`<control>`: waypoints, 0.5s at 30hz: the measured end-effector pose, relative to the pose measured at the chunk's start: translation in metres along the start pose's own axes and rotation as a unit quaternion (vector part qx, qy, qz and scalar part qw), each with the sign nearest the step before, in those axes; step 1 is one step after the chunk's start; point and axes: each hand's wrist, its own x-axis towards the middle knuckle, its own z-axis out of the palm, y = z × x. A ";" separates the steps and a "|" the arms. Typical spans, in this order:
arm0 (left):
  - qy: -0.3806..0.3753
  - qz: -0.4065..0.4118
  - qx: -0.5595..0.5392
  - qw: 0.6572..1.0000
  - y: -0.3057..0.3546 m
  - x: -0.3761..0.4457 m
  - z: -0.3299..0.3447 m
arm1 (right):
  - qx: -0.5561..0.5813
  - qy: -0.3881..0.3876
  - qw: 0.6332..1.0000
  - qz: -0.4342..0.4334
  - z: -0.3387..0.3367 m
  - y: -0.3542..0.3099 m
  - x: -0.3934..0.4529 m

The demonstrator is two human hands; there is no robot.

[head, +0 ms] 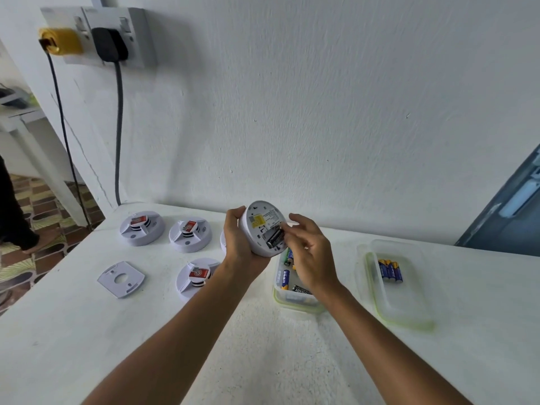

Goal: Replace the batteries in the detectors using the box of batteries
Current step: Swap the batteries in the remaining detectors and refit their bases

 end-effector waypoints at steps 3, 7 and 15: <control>0.022 0.008 0.011 1.000 0.000 0.001 -0.001 | -0.050 -0.033 0.998 -0.011 0.002 0.005 -0.011; 0.026 0.030 0.086 0.996 0.005 0.005 0.001 | -0.088 -0.060 0.994 -0.031 -0.011 0.013 -0.008; 0.057 0.036 0.127 0.990 0.003 0.015 -0.009 | -0.490 -0.369 0.787 0.068 -0.015 0.010 0.019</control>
